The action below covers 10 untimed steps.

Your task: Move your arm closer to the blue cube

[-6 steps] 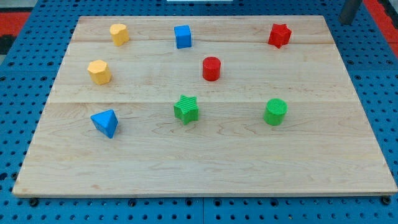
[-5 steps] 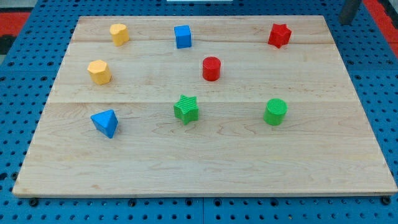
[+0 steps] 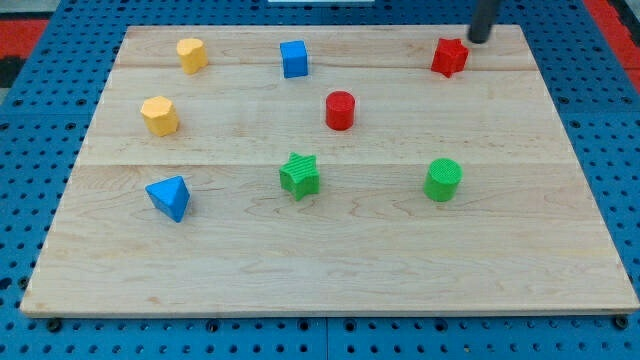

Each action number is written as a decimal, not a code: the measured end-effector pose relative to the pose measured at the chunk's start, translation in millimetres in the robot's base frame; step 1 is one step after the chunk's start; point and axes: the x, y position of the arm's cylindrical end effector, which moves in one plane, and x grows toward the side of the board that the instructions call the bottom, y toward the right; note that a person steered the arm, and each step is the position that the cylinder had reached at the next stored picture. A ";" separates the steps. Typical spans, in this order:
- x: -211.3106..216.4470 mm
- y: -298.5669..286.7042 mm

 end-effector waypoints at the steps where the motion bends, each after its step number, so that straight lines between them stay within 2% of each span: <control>1: 0.1 -66.2; 2: 0.2 -125.4; 3: 0.3 -145.0; 4: 0.8 -145.0; 6: 46.2 -146.4; 7: 45.9 -153.2; 9: 40.2 -228.5; 10: 40.2 -232.2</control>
